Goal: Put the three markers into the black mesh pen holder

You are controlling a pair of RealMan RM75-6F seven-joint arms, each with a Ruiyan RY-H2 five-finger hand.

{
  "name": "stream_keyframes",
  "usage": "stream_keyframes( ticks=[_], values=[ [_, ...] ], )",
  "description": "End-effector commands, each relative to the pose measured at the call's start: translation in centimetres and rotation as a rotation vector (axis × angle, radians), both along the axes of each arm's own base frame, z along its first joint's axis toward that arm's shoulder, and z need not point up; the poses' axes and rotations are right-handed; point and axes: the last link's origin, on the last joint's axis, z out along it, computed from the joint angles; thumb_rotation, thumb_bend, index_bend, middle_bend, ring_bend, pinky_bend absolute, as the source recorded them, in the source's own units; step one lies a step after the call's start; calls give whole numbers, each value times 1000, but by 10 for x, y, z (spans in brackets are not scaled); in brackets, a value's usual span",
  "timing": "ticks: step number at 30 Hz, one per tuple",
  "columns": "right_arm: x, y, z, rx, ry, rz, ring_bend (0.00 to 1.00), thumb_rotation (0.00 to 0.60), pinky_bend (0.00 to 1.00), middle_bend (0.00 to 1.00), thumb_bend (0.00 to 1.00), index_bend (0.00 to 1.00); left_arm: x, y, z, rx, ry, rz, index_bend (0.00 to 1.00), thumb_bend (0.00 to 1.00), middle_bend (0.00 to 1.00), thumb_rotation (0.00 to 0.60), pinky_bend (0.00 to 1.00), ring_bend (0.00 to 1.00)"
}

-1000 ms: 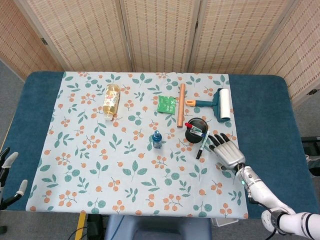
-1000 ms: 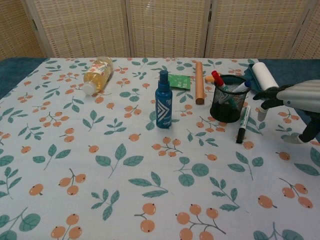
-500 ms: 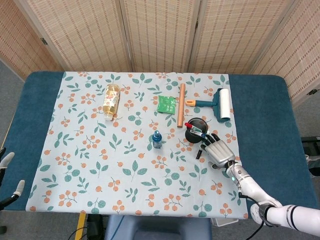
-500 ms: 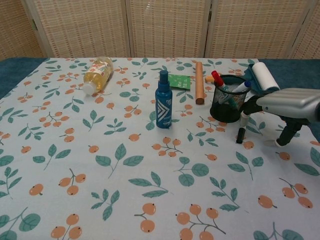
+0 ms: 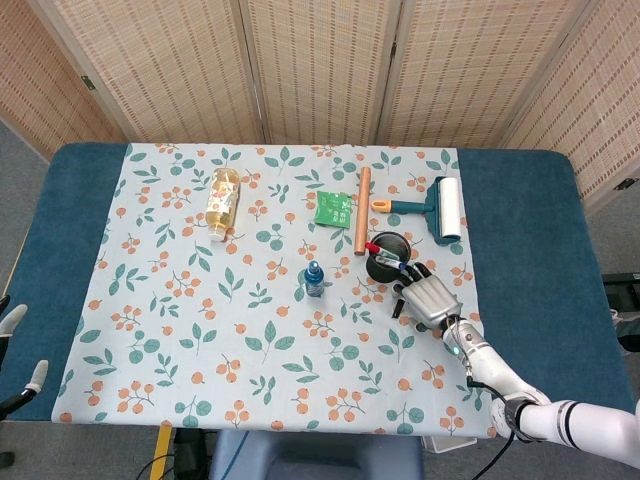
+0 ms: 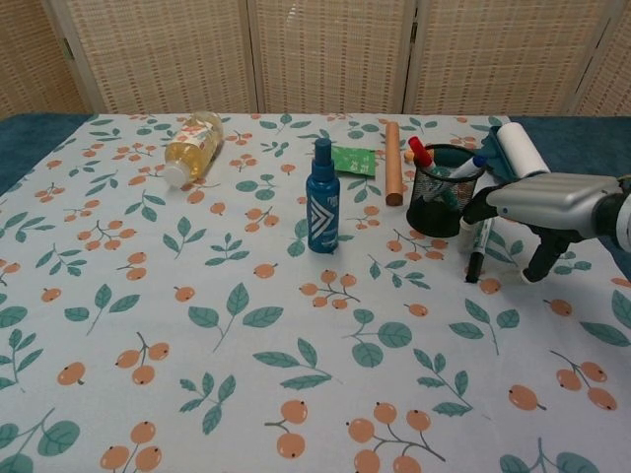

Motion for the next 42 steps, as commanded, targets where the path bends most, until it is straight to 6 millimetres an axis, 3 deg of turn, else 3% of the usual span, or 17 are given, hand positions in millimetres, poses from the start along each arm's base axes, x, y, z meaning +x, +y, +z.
stream_keyframes(
  ticks=[1, 13, 42],
  values=[
    [2, -2, -1, -5, 10, 11, 0, 600, 0, 0, 325, 306, 0, 0, -1, -3, 0, 0, 0, 423, 20, 600, 271, 9],
    [8, -9, -4, -20, 58, 40, 0, 600, 0, 0, 326, 358, 0, 0, 0, -1, 1, -2, 0, 423, 20, 600, 271, 9],
    [-2, -10, -10, -42, 99, 43, 0, 600, 0, 0, 325, 415, 0, -1, 2, 11, 3, 2, 0, 423, 20, 600, 271, 9]
  ],
)
